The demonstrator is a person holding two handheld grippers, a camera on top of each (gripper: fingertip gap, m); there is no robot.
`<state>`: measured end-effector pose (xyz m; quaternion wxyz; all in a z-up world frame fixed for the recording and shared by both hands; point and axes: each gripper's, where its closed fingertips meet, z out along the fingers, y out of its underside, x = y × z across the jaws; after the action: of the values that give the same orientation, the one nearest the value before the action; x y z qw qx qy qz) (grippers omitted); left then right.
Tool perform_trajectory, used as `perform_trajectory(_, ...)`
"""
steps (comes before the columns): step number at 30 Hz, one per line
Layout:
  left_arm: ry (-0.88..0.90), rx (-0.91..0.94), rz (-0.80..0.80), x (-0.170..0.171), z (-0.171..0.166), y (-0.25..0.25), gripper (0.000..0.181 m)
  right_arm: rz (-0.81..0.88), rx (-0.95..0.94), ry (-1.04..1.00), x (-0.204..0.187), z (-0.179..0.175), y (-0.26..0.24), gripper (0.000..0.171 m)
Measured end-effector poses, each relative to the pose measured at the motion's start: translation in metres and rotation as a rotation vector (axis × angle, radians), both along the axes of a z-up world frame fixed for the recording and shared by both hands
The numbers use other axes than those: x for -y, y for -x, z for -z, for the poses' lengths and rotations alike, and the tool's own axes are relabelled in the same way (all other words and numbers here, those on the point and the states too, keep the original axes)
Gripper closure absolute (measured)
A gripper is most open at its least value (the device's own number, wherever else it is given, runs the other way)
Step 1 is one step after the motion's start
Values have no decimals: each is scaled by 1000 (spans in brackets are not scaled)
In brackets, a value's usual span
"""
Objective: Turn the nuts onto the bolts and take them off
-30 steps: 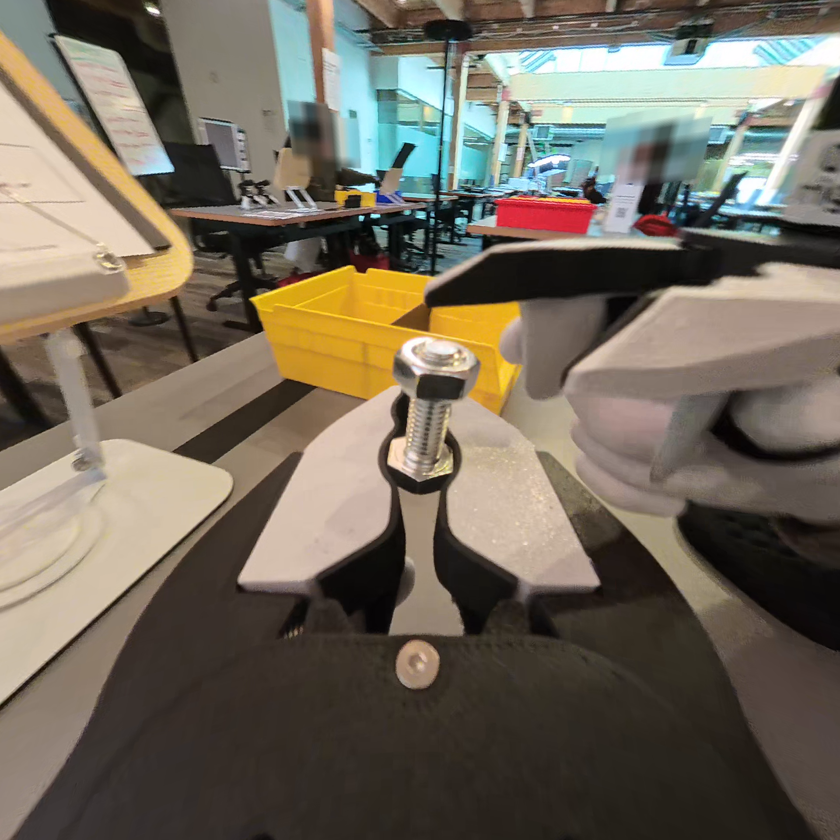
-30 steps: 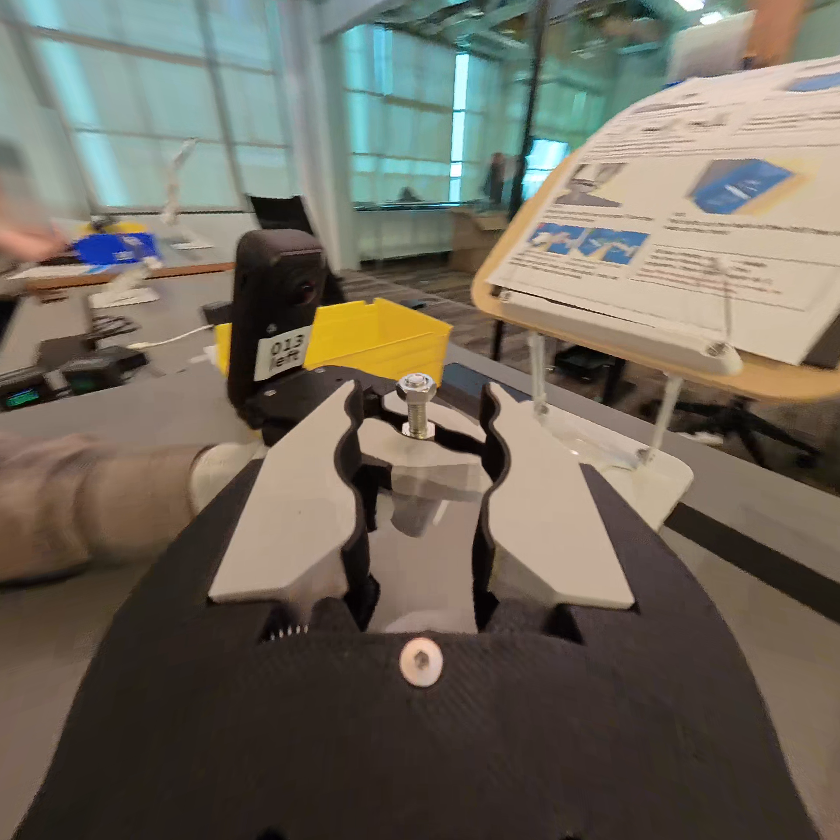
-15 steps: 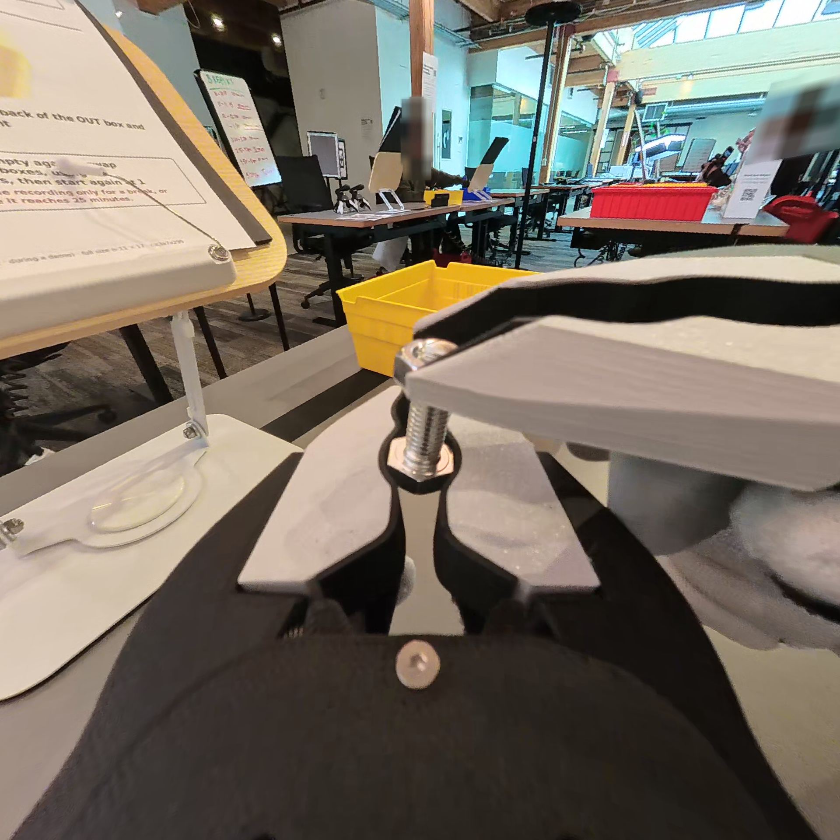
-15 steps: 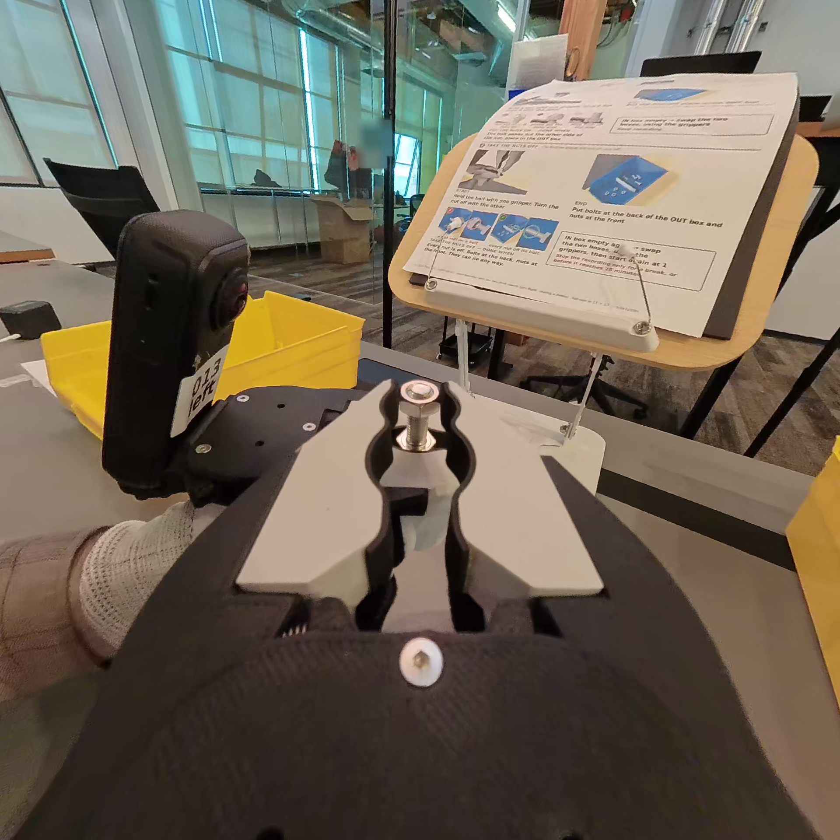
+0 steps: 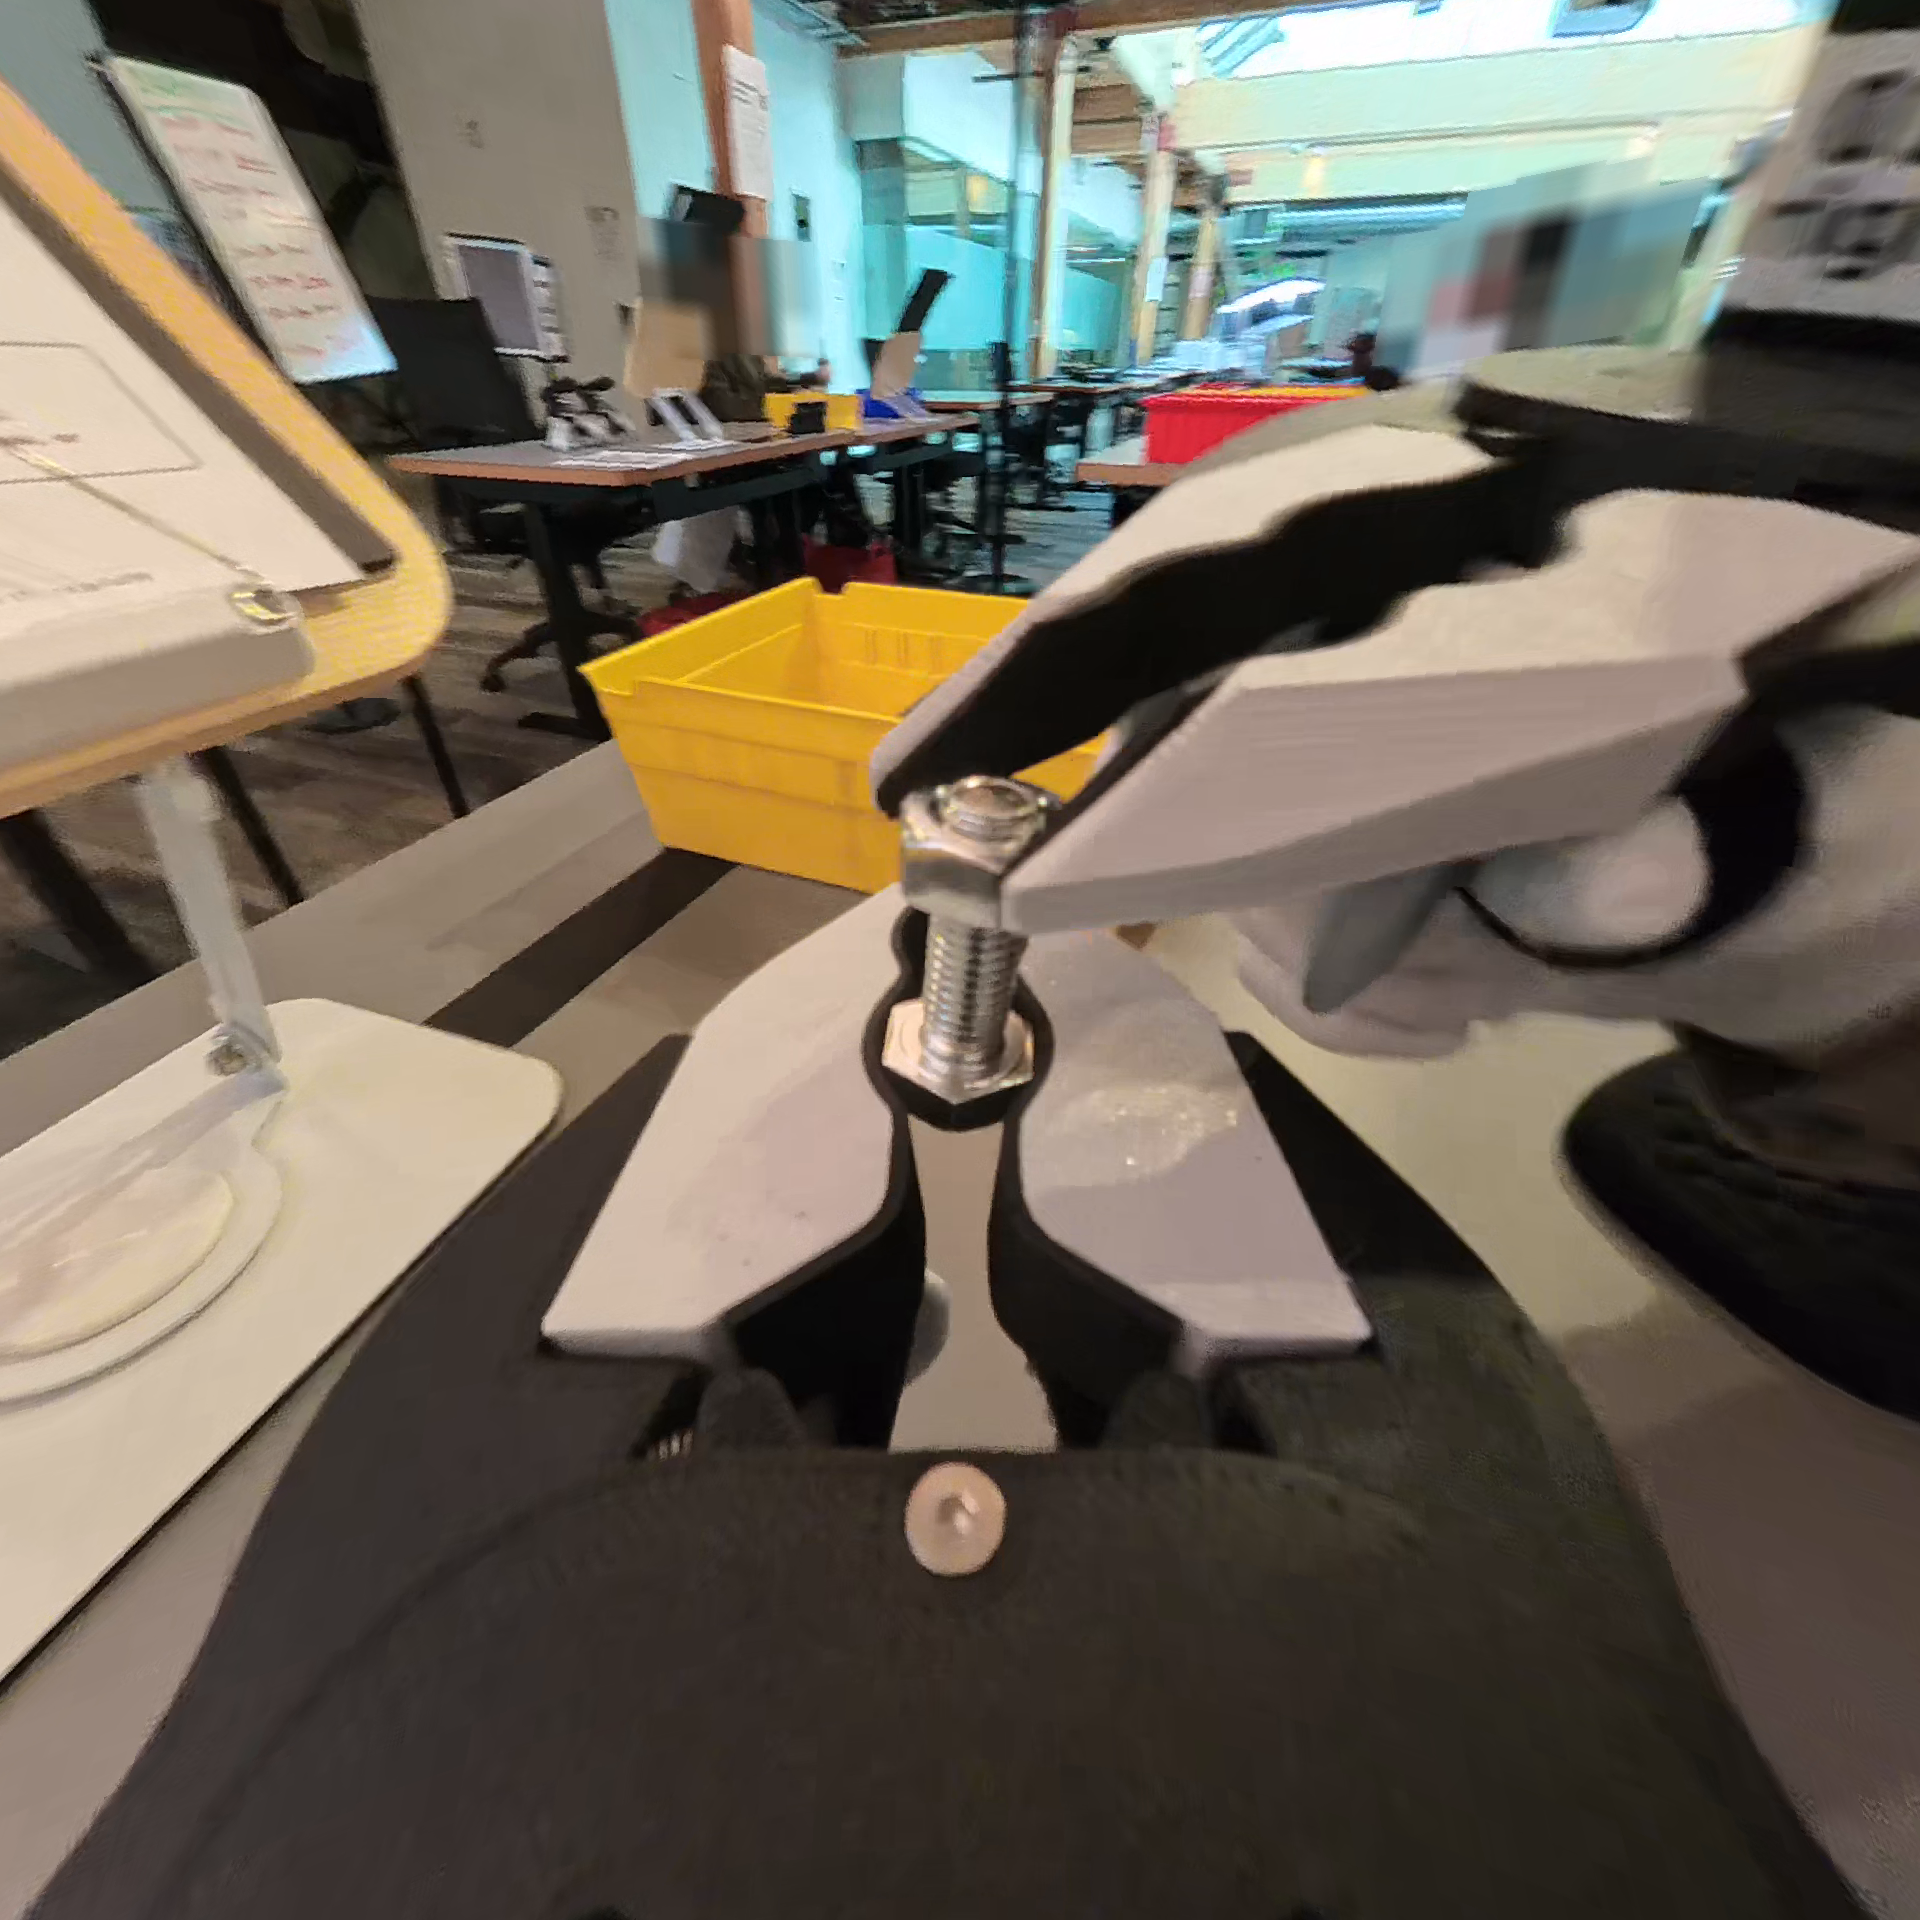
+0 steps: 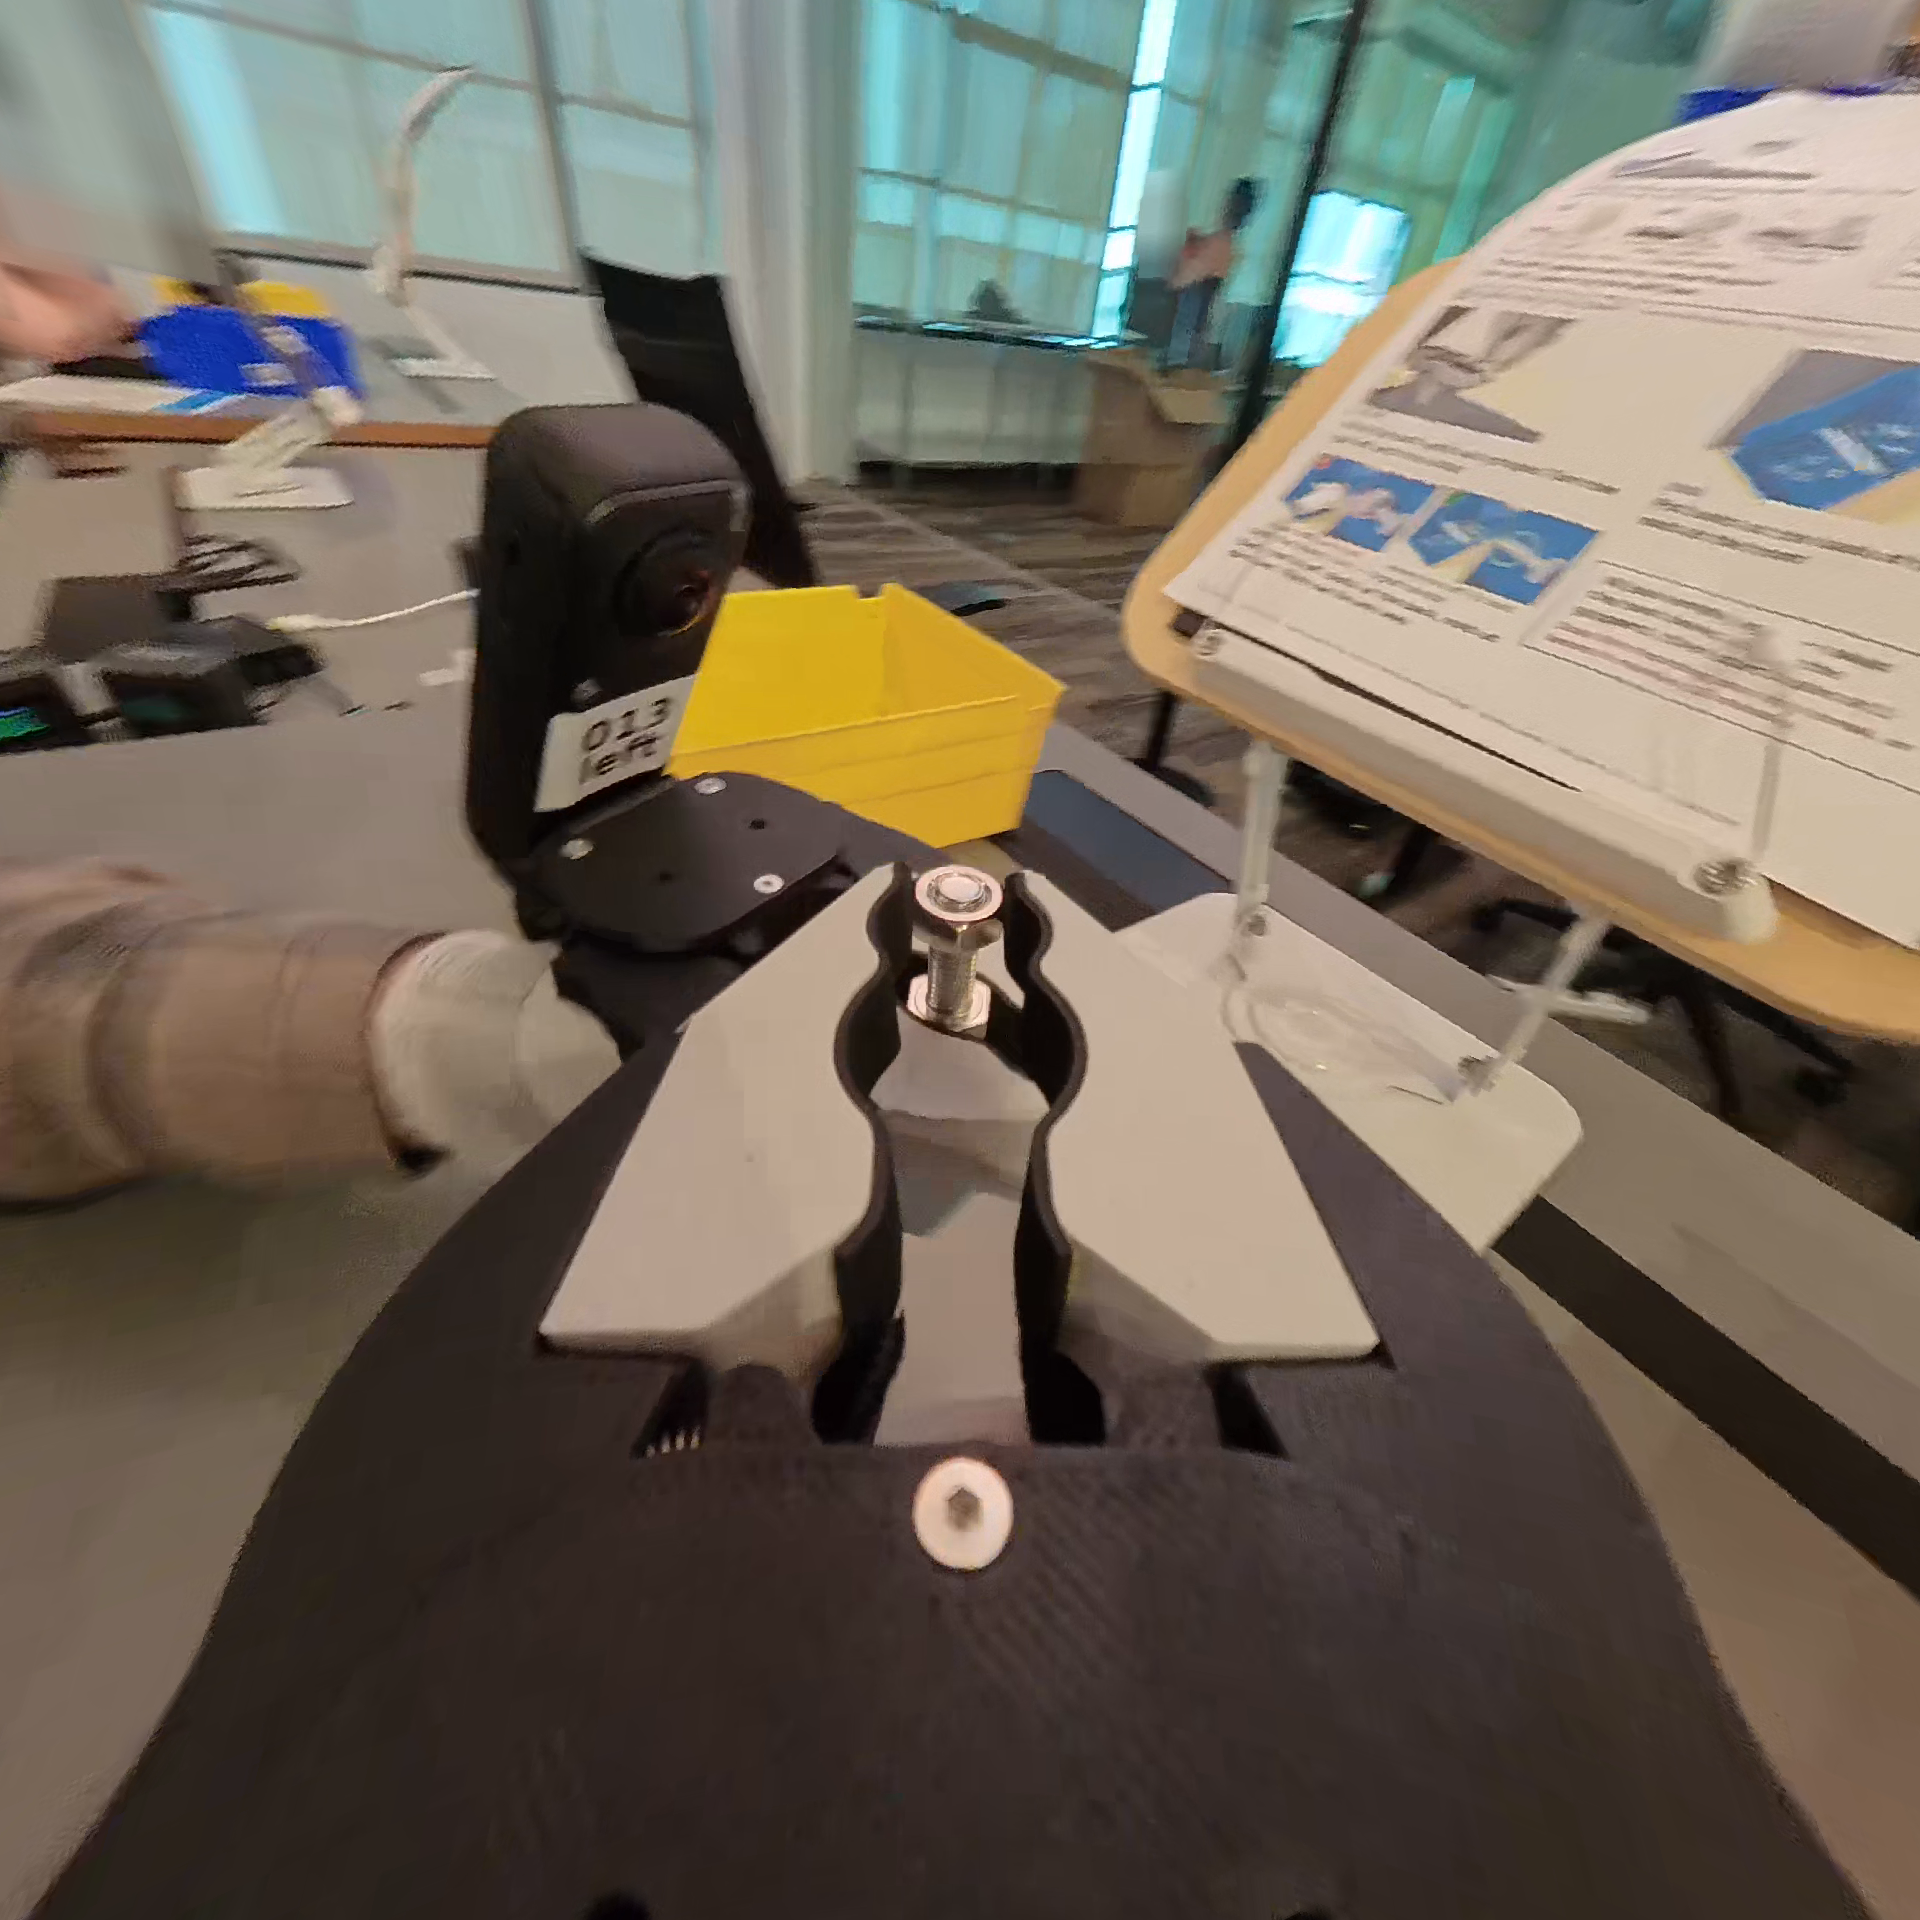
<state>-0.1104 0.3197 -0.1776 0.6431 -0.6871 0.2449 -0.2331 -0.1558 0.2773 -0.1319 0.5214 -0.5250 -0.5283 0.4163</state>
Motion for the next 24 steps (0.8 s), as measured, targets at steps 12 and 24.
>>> perform_trajectory(12, 48, 55, 595, 83, -14, -79, 172, -1026, 156, 76, 67, -12, -57, 156)
perform_trajectory(24, 47, 61, 961, 158, -22, -121, 172, -1638, 244, 101, 124, -20, -106, 156)
